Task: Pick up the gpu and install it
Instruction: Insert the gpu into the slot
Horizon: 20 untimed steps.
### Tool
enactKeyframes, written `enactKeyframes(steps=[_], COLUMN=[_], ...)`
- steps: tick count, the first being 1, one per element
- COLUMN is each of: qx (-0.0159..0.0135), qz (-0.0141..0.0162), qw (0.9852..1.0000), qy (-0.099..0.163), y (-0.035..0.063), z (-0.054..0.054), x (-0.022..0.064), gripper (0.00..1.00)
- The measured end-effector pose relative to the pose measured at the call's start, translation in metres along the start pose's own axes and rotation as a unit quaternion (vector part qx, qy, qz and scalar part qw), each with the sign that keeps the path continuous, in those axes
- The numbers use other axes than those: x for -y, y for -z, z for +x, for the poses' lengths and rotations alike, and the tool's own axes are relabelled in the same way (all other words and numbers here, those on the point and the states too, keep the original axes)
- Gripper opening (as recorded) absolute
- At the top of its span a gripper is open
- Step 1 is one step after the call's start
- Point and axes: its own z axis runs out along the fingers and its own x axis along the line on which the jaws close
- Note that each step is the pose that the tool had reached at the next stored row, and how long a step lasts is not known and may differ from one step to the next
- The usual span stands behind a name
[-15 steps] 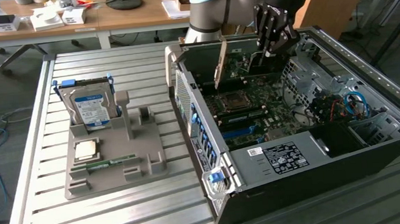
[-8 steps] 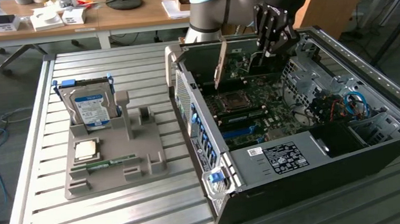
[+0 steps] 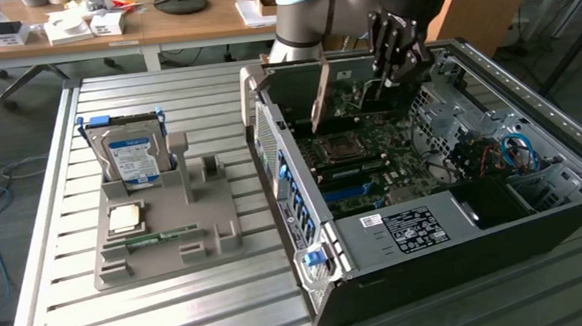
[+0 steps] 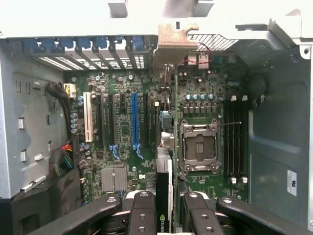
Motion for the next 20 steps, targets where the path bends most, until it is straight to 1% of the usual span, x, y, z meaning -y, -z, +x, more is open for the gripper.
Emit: enactKeyframes(steps=[20], qx=[0.0], qz=[-0.0001], qw=[1.0], qy=[0.0], y=[-0.0206], z=[0.001], x=[0.0002], gripper=[0.27])
